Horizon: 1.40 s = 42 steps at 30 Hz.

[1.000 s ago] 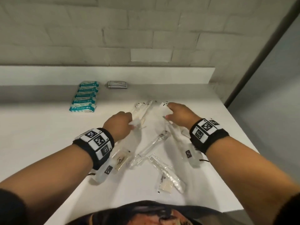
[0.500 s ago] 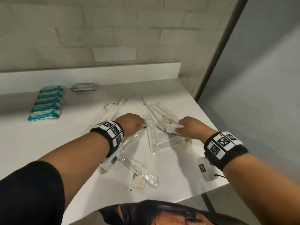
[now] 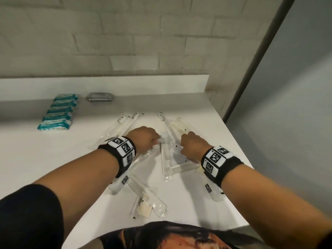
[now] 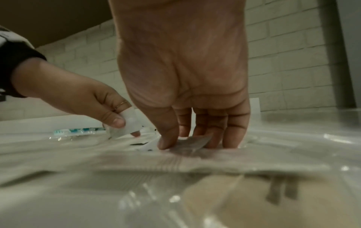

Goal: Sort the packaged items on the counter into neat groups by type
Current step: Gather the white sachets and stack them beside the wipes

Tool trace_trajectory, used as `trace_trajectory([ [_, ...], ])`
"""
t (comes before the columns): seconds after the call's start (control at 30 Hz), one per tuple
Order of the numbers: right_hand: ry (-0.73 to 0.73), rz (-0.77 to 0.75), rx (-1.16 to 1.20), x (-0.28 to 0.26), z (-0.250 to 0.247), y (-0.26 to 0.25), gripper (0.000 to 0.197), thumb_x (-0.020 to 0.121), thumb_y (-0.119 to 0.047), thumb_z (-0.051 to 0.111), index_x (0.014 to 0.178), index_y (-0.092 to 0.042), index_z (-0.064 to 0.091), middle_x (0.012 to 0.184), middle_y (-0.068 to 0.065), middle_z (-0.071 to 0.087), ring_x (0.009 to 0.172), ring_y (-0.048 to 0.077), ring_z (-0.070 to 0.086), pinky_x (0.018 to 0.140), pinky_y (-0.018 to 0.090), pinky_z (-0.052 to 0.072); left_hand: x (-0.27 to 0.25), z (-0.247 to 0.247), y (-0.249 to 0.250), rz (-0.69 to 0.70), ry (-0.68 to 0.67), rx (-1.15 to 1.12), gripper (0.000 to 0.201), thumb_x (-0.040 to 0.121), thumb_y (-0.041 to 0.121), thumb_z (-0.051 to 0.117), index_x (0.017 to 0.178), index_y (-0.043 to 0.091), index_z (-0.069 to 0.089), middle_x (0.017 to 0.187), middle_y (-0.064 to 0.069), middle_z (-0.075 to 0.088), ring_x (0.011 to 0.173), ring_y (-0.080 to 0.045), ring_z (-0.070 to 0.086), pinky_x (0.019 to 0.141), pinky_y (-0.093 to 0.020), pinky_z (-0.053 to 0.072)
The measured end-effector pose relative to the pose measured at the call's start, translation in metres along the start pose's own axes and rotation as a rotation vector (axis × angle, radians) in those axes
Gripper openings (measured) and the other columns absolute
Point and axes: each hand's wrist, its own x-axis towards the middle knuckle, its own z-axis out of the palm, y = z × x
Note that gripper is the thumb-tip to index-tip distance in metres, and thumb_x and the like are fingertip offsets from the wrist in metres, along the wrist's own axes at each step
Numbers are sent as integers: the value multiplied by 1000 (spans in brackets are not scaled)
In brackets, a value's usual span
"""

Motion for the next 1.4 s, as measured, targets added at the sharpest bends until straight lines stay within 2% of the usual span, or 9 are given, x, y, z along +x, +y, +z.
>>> trace_trajectory([
  [0.2,-45,-27,42,-1,-8,8,62,79,-37,73,129,-11,48,122,9,54,106,26,57,87,33,49,18,1,6,60,-52,-19,37,100,44,40,134,35,53,133,6,59,122,-22,51,100,-32,39],
  [0.43,-178,-12,-33,9,-16,2,41,88,-25,63,122,-4,55,121,11,61,107,26,59,79,29,45,29,-3,4,5,-22,-10,39,100,44,34,123,30,62,117,-1,67,108,-25,57,91,-36,46],
  [0.6,-156,-111,-13,3,-30,12,34,86,-19,64,117,-11,52,117,6,59,91,20,52,62,24,39,34,-6,2,-232,113,-147,11,94,14,37,89,10,45,96,-13,62,74,-21,47,63,-28,34],
  [0.7,-200,-174,-7,-6,-25,8,34,83,-14,68,114,-14,53,110,5,59,85,18,50,55,23,38,41,-9,11,-330,83,-251,18,93,20,38,101,9,49,104,-9,59,83,-21,49,70,-28,37],
  [0.8,-191,-195,26,-12,-18,3,41,82,-12,70,120,-15,54,113,6,63,90,21,57,69,29,45,52,-5,26,-331,30,-266,39,96,38,41,119,8,51,121,-10,60,101,-25,56,80,-30,41],
  [0.93,-189,-136,63,-10,-20,10,48,82,-12,71,126,-18,52,115,6,63,99,24,60,72,28,42,56,0,31,-329,-105,-289,68,75,62,65,118,11,54,115,-6,62,101,-23,60,80,-31,46],
  [1.17,-175,-142,17,-7,-24,11,45,85,-18,68,126,-17,49,120,6,60,92,21,53,70,27,41,42,-16,9,-422,-135,-171,63,81,46,66,129,8,49,125,-6,57,112,-23,56,85,-29,46],
  [1.27,-193,-211,37,-11,-20,-3,48,82,-21,72,124,-16,51,117,6,61,93,21,56,69,28,44,41,-23,3,-439,-52,-161,38,86,26,58,119,7,52,120,-9,60,104,-23,58,74,-28,45],
  [1.4,-160,-250,-107,-10,-10,-16,51,81,-23,71,126,-13,49,118,6,60,107,26,60,77,33,46,41,-30,27,-388,-6,-272,39,87,43,58,110,11,57,106,-4,59,97,-22,57,72,-28,41],
])
